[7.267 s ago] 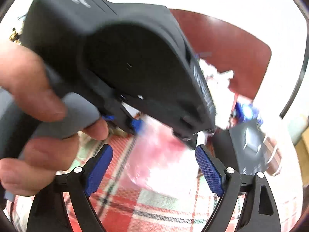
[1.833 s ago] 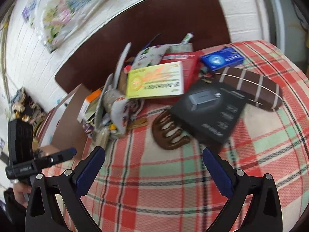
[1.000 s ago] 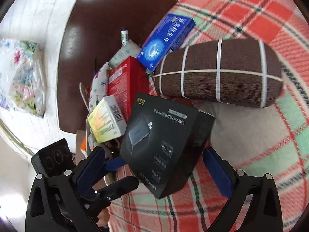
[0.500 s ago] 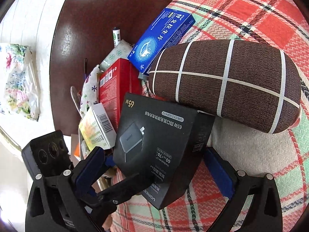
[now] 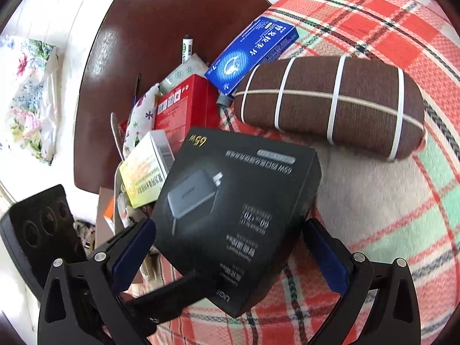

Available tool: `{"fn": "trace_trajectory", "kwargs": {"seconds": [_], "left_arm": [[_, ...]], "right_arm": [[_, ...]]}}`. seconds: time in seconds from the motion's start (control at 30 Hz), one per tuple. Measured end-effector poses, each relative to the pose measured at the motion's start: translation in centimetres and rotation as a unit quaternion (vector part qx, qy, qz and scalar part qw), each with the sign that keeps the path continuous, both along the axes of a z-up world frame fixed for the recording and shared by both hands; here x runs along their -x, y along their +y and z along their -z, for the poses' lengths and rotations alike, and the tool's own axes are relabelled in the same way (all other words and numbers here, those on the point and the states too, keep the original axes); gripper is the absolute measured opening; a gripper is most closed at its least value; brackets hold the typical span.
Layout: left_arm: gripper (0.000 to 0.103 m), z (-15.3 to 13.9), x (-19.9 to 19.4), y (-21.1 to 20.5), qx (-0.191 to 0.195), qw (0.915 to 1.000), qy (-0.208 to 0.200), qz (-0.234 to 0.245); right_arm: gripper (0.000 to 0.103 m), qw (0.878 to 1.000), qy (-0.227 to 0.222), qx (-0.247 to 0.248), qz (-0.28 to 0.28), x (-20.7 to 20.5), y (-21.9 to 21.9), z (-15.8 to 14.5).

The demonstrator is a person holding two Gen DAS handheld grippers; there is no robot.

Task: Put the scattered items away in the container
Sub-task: 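Grasp the black charger box with the left gripper, then lift the charger box and carry it over the cardboard box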

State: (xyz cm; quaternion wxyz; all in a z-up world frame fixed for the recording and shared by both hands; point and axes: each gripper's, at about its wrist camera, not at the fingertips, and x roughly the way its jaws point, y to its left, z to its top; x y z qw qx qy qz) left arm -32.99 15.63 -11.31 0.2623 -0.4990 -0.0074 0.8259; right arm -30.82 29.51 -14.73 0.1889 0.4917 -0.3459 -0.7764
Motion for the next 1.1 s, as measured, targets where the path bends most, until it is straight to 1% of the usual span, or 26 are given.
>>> {"fn": "trace_trajectory", "kwargs": {"seconds": [0.07, 0.17, 0.23, 0.33, 0.4, 0.63, 0.83, 1.0, 1.1], "left_arm": [[0.078, -0.1, 0.0, -0.1, 0.004, 0.9999, -0.007, -0.009], [0.075, 0.1, -0.3, -0.8, -0.004, 0.9995, -0.029, -0.016], [0.074, 0.0, -1.0, -0.8, -0.006, 0.9995, -0.027, -0.014], [0.073, -0.7, -2.2, -0.9, -0.005, 0.9997, -0.018, -0.016], [0.073, -1.2, -2.5, -1.2, -0.013, 0.9996, -0.016, -0.022], [0.073, -4.3, -4.2, -2.6, -0.032, 0.9988, 0.014, -0.035], [0.073, -8.3, -6.7, -4.8, -0.038, 0.9962, 0.059, -0.052], [0.073, -11.1, -8.8, -8.2, -0.048, 0.9916, 0.093, -0.077], [0.073, -12.5, -10.2, -11.1, -0.051, 0.9881, 0.107, -0.099]], "right_arm": [[0.100, 1.000, 0.005, -0.006, 0.005, -0.3, -0.3, -0.2], [0.094, 1.000, 0.011, -0.018, 0.016, -1.0, -0.3, -0.8], [0.091, 0.999, 0.017, -0.024, 0.020, -1.3, -0.3, -1.4], [0.091, 0.999, 0.028, -0.036, 0.019, -1.9, -0.7, -2.7], [0.091, 0.998, 0.035, -0.043, 0.021, -2.3, -1.0, -3.5], [0.091, 0.994, 0.078, -0.073, 0.019, -4.3, -2.8, -7.3], [0.091, 0.988, 0.126, -0.088, 0.002, -6.0, -5.4, -11.6], [0.091, 0.982, 0.160, -0.095, -0.024, -7.0, -8.7, -14.8], [0.091, 0.979, 0.175, -0.092, -0.051, -7.3, -12.0, -16.5]]}}
